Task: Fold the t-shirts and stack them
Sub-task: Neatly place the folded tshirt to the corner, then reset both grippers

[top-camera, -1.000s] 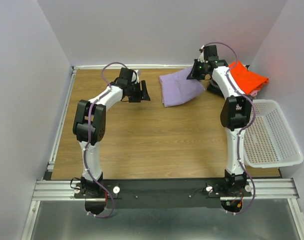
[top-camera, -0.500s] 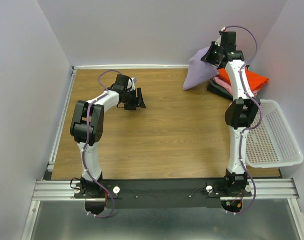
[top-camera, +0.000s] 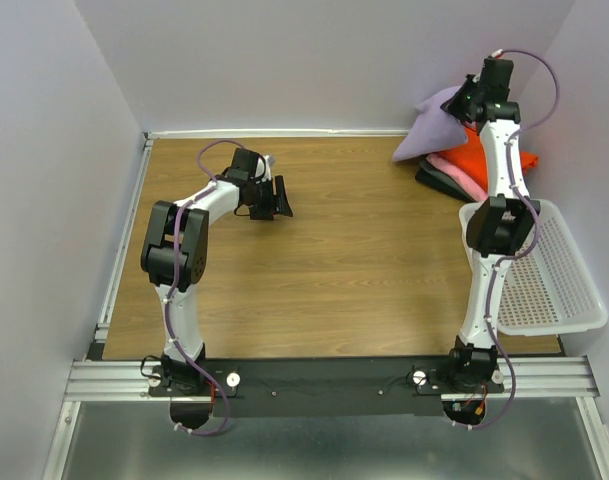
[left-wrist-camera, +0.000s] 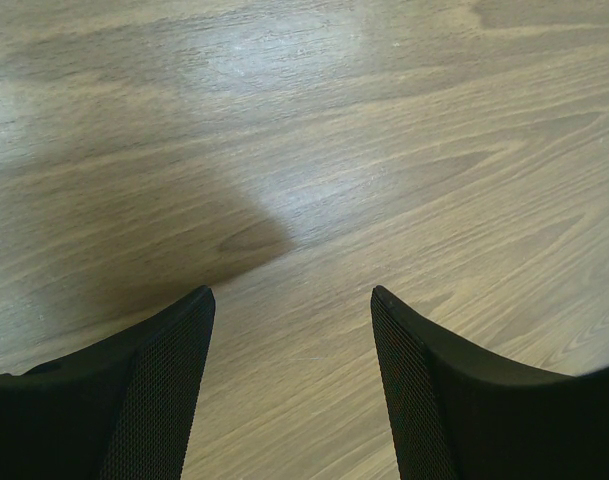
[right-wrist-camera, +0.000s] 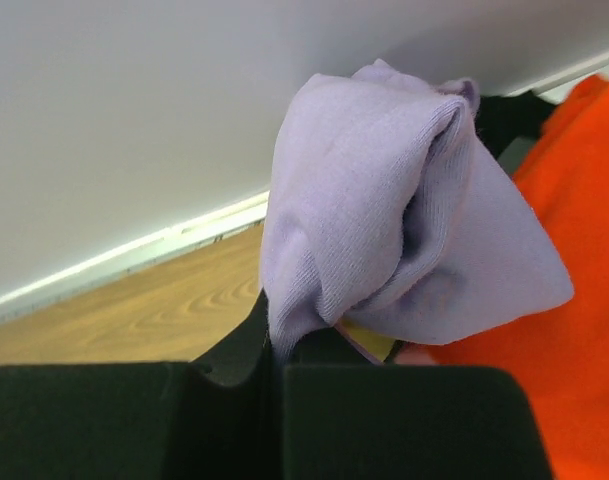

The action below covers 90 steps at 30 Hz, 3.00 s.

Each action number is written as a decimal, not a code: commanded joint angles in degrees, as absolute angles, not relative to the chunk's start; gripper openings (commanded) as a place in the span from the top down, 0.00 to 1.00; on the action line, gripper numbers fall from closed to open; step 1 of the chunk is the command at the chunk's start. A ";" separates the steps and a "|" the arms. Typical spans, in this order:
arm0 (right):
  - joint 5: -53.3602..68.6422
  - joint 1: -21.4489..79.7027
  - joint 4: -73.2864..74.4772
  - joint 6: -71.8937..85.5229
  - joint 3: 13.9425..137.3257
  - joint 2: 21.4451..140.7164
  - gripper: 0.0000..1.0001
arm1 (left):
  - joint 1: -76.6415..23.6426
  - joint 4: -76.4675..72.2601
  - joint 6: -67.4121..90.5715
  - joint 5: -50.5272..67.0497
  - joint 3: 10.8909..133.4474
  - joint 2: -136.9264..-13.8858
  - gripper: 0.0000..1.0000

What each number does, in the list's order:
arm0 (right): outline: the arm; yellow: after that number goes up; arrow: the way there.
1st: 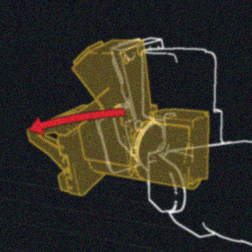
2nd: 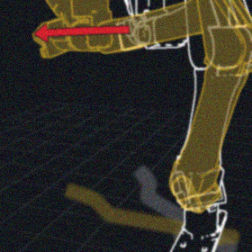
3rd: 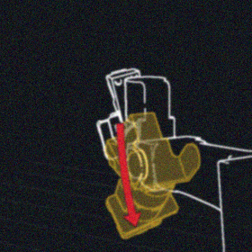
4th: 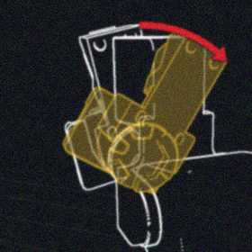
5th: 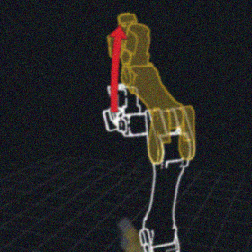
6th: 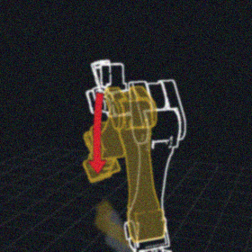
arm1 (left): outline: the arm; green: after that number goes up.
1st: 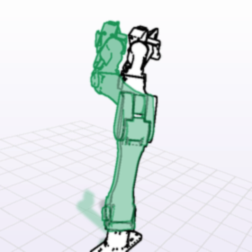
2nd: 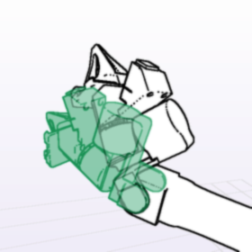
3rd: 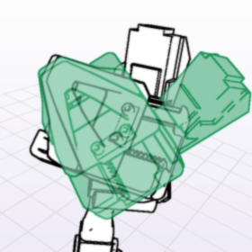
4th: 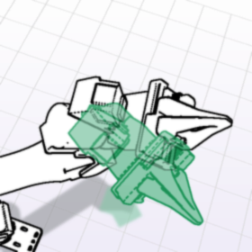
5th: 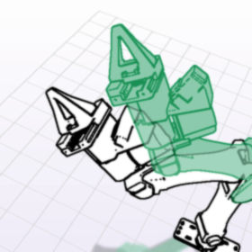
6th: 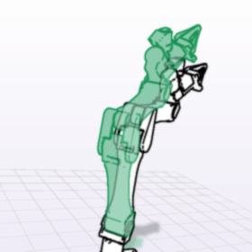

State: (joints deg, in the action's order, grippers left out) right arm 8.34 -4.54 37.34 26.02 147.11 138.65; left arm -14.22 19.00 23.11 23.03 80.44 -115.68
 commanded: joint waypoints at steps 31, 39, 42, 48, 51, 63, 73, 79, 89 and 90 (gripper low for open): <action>3.96 -15.38 27.33 37.36 136.59 126.57 0.99 | -13.97 19.69 22.06 24.70 80.59 -116.28 0.29; 0.71 -15.64 27.33 33.67 127.63 123.67 0.99 | -13.97 19.77 21.71 23.47 80.95 -114.53 0.29; -2.72 -15.65 27.42 31.30 122.71 121.74 0.99 | -13.97 20.04 21.45 22.59 81.21 -113.56 0.29; -8.60 -15.73 27.60 26.37 115.32 117.60 0.84 | -13.97 21.36 20.92 20.92 81.65 -112.50 0.29; -11.32 -15.73 28.03 25.66 112.95 116.63 0.61 | -13.97 22.14 20.31 20.30 82.35 -111.97 0.29; -23.38 -15.73 33.93 25.49 109.69 114.18 0.10 | -13.97 23.73 20.92 15.21 83.32 -106.18 0.29; -27.67 -13.01 34.36 22.51 103.99 103.89 0.02 | -13.97 21.01 28.11 8.71 81.31 -96.17 0.28; -22.60 -5.64 32.79 16.71 98.79 97.74 0.02 | -14.06 16.53 32.34 4.40 77.35 -89.13 0.28; -5.37 14.12 28.13 15.03 90.80 96.24 0.02 | -14.85 16.17 34.45 -8.68 75.24 -80.34 0.28; -4.75 15.54 27.86 15.20 90.10 96.41 0.02 | -14.85 16.17 34.80 -9.40 75.06 -79.72 0.28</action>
State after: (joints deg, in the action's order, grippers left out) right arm -11.38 10.52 29.93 15.46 92.97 97.36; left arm -14.63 17.23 32.73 -1.39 76.03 -83.42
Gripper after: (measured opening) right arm 0.985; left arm 0.719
